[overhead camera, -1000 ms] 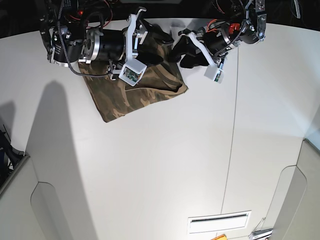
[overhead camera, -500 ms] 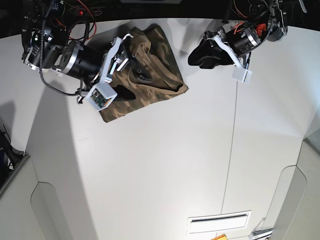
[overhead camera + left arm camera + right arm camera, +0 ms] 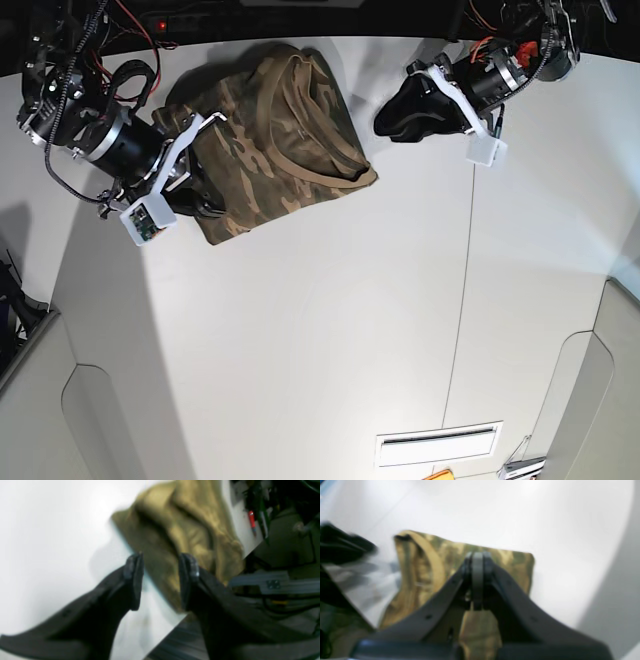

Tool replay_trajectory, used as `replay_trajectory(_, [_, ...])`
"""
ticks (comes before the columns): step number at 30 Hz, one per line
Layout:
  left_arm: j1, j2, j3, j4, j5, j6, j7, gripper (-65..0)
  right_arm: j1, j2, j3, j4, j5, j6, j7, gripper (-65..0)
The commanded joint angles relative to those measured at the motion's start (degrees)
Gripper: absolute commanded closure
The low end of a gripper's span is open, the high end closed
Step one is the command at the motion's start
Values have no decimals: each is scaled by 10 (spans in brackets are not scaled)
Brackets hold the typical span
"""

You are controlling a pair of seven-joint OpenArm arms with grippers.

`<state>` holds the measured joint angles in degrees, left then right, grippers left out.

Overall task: Fold the T-shirt properly
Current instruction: 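Grasp the folded bundle with both grippers and flip it over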

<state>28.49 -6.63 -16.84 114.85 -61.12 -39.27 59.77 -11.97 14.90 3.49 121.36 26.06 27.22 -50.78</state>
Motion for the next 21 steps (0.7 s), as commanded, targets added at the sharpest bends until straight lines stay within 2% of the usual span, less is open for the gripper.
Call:
replay_trajectory(1, [0, -2, 0, 28, -9, -7, -8, -235, 11, 2, 3, 5, 4, 0, 19, 0])
replay_trajectory(2, [1, -2, 3, 45, -7, -7, -7, -230, 16, 2, 3, 1, 2, 0, 20, 0])
replay_trajectory(5, [1, -2, 38, 78, -6, -7, -4, -154, 37, 3, 3, -25, 3, 0, 30, 0])
replay_trajectory(7, [1, -2, 81, 78, 5, -7, -8, -143, 56, 3, 3, -53, 5, 0, 37, 0])
replay_trajectory(12, [1, -2, 232, 77, 159, -7, -64, -143, 116, 3, 2, -148, 35, 2, 39, 0])
replay_trajectory(14, [1, -2, 287, 76, 219, -3, -99, -143, 142, 3, 1, -190, 54, 27, 40, 0])
replay_trajectory(16, [1, -2, 334, 73, 273, 18, -133, -143, 166, 1, -2, -235, 70, 50, 40, 0])
replay_trajectory(19, [-3, -2, 379, 53, 329, 35, -159, -143, 196, 2, -17, -296, 80, 52, 41, 0])
replay_trajectory(21, [-12, -2, 393, 30, 333, 45, -158, -143, 213, 2, -34, -330, 79, 52, 41, 0])
